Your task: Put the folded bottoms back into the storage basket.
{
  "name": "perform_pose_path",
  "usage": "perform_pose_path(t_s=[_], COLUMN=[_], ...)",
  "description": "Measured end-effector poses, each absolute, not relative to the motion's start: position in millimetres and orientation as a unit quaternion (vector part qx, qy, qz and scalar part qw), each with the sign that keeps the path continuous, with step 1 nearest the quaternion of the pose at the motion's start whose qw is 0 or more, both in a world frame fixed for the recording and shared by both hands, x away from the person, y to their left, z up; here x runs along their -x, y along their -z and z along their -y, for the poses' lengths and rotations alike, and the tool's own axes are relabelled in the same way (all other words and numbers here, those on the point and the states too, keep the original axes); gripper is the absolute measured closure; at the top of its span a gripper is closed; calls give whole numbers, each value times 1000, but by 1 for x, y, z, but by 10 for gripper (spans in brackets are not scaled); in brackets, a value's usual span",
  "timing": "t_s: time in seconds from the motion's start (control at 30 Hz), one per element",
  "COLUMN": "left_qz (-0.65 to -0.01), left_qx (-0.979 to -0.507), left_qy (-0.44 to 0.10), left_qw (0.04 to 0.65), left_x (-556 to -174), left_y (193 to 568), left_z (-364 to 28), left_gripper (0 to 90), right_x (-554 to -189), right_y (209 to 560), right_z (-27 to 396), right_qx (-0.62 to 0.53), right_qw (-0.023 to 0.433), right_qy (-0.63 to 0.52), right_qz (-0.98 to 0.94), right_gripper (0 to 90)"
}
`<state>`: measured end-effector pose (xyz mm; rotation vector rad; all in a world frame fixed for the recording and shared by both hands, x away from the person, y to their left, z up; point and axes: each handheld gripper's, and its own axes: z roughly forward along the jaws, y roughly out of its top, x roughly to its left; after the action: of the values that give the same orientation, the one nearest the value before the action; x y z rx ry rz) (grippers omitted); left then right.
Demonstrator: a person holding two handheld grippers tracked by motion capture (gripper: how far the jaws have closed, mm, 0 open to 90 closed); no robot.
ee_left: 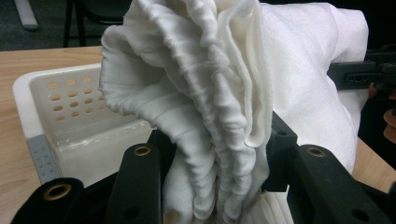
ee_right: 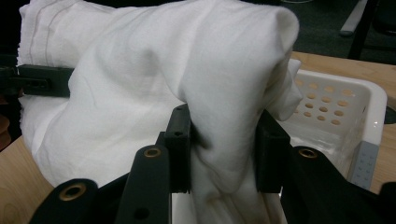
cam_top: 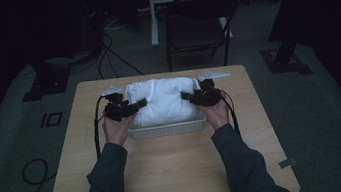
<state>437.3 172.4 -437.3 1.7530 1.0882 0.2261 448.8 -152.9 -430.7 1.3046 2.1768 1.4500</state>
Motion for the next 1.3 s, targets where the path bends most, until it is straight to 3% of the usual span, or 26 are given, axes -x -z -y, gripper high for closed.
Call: perform_pose_path(t_s=[1.3], left_qz=[-485], left_qx=[-737], left_qy=[-107], left_qw=[458], left_x=[-468], left_y=[467], left_z=[-157], left_gripper=[593], right_x=[-469], right_y=[460], right_z=[146], right_qx=[-485], right_qw=[108], right_qy=[-447], right_qz=[-744], right_gripper=[645])
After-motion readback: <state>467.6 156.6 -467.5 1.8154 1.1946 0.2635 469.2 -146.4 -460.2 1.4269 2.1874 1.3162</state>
